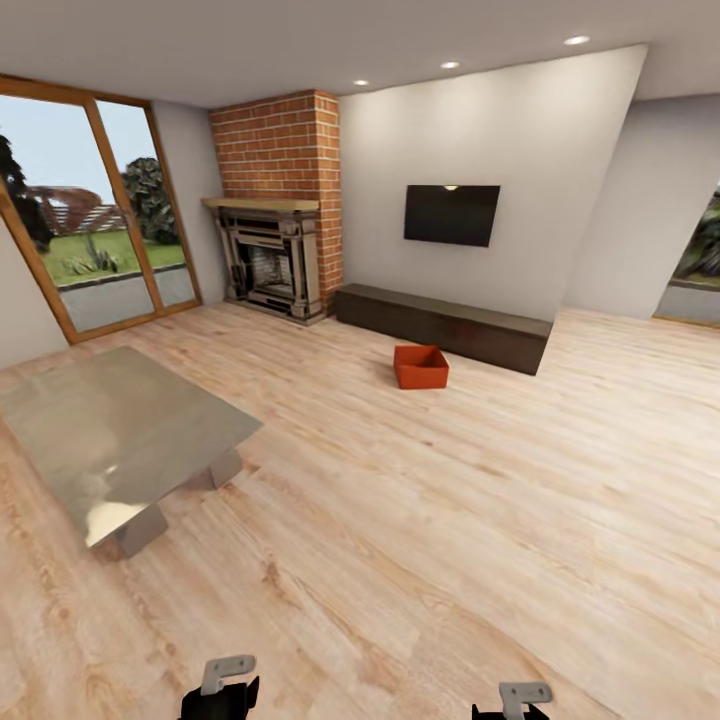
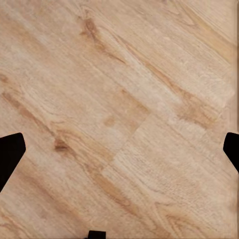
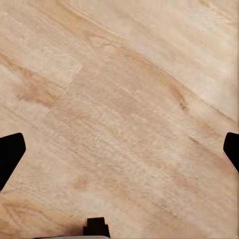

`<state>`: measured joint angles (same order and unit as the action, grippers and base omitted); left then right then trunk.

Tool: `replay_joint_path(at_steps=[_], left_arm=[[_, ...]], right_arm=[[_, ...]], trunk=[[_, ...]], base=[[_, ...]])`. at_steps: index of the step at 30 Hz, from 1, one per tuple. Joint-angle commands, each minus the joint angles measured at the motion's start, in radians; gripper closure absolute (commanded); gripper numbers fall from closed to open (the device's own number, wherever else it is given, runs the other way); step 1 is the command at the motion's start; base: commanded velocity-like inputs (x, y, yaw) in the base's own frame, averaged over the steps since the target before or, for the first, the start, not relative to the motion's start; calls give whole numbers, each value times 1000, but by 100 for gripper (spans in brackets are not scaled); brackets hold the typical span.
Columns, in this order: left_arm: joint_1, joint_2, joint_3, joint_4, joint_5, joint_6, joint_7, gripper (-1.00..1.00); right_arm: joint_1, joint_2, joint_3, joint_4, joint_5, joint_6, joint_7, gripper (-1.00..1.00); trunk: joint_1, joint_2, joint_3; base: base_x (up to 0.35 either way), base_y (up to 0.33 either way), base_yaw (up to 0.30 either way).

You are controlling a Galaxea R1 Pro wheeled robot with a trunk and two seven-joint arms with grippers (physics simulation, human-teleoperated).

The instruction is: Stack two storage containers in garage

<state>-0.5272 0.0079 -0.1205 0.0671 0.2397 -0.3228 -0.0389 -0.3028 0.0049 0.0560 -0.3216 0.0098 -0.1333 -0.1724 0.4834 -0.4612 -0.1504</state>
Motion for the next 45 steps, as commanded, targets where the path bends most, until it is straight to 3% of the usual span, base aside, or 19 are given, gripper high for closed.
replay_joint_path(at_steps=[1, 45], left_arm=[[-2, 0, -8, 5, 10, -7, -4, -100], [-2, 0, -8, 4, 10, -7, -4, -100]], right_arm=[[-1, 0, 6, 1, 1, -2, -7, -100], [-1, 0, 6, 1, 1, -2, -7, -100]], trunk=[[1, -2, -2], [1, -2, -2]], base=[[328, -171, 0], [322, -176, 0]])
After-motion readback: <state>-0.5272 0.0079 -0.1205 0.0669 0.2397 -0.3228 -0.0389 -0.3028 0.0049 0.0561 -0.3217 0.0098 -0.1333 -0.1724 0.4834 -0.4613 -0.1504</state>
